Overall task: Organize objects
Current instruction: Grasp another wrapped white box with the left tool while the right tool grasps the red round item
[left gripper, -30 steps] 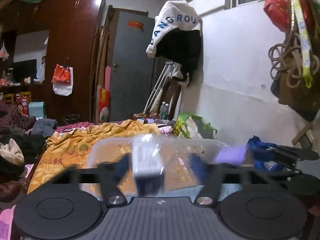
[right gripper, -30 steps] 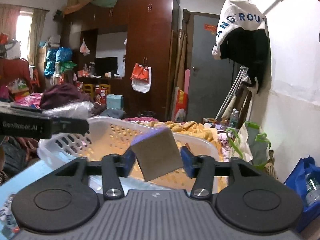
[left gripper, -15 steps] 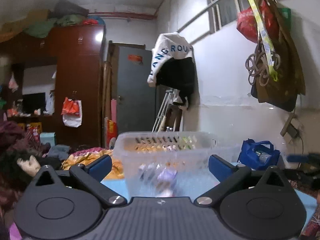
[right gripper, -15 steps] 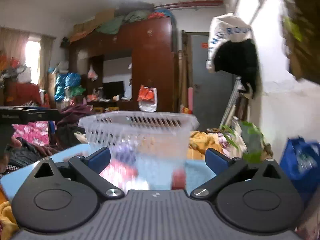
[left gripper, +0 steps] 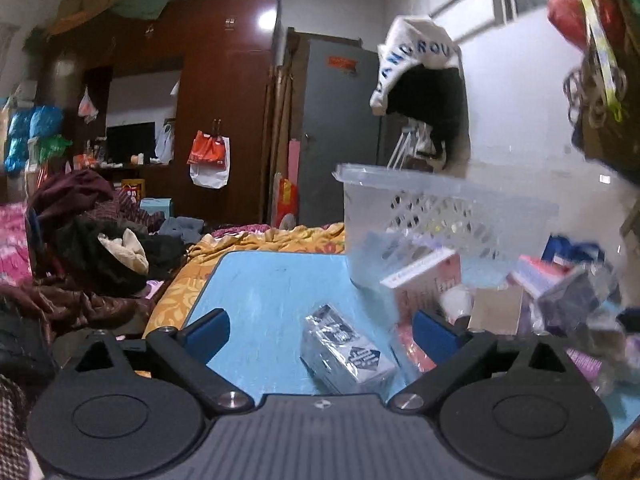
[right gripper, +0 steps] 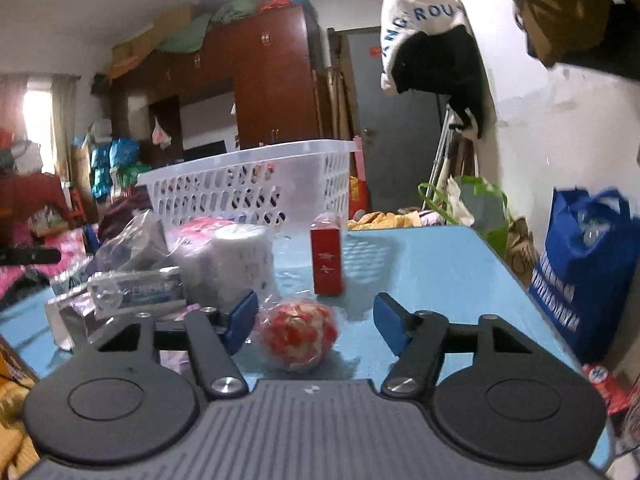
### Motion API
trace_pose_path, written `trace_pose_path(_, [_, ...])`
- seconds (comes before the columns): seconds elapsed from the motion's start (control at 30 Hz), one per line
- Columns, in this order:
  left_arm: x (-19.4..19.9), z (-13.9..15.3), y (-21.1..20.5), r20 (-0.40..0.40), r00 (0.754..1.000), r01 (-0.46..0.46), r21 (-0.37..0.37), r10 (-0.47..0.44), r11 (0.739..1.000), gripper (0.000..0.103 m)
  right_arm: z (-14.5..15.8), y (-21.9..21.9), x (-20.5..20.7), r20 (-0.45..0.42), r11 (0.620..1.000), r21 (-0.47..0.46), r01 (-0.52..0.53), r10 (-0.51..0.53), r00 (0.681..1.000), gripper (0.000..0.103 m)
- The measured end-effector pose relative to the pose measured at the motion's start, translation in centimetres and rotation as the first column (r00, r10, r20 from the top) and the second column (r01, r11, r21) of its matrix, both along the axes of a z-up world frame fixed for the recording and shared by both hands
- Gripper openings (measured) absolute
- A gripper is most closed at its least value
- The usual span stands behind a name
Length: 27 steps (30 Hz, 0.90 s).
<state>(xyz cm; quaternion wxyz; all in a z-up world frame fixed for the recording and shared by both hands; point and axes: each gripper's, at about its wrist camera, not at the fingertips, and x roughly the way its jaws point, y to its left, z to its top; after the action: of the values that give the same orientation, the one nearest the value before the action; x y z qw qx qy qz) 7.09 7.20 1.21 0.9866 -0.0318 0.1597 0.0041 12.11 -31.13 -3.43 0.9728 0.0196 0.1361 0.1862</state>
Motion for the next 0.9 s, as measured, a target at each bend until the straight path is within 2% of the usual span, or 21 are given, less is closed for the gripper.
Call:
trace_pose_path(0.07, [0.4, -0.4, -0.7, -0.03, 0.999, -0.014, 0.045, 0.015, 0.999, 0.099, -0.3, 0.3, -0.4, -0.009, 1.0, -0.009, -0.023, 0.023, 1.0, 0.059])
trace_pose_path(0.2, [0.7, -1.4, -1.0, -0.069, 0.997, -0.011, 0.069, 0.016, 0.998, 0.096, -0.7, 0.2, -0.5, -0.027, 0.999, -0.028, -0.046, 0.046, 0.999, 0.046])
trace_pose_path(0.33, [1.0, -1.6, -1.2, -0.095, 0.995, -0.022, 0.081, 0.03, 0.996, 0.081, -0.8, 0.1, -1.0, -0.029, 0.998, -0.039, -0.044, 0.043, 0.999, 0.045])
trace_pose_path(0.4, [0.9, -1.7, -1.2, -0.099, 0.995, -0.021, 0.083, 0.029, 0.996, 0.068, -0.8, 0.0, -1.2, -0.026, 0.998, -0.042, -0.043, 0.042, 0.999, 0.044])
trace_pose_path(0.43, [1.0, -1.8, -1.3, -0.102, 0.994, -0.02, 0.092, 0.029, 0.996, 0.051, -0.9, 0.1, -1.2, -0.023, 0.998, -0.044, -0.041, 0.04, 0.999, 0.044])
trace_pose_path(0.47, [1.1, -1.9, -1.4, -0.109, 0.994, -0.018, 0.099, 0.029, 0.995, 0.04, -0.8, 0.1, -1.3, -0.019, 0.998, -0.041, -0.036, 0.035, 0.999, 0.044])
trace_pose_path(0.6, [0.8, -2.2, -1.4, -0.088, 0.996, 0.006, 0.099, 0.003, 0.995, 0.035, -0.7, 0.0, -1.5, -0.003, 0.999, -0.043, -0.027, 0.027, 1.0, 0.044])
trace_pose_path(0.9, [-0.3, -2.5, -2.1, -0.022, 0.999, 0.043, 0.093, -0.041, 0.995, 0.034, -0.1, -0.5, -1.6, 0.03, 0.999, -0.037, 0.003, -0.002, 1.0, 0.044])
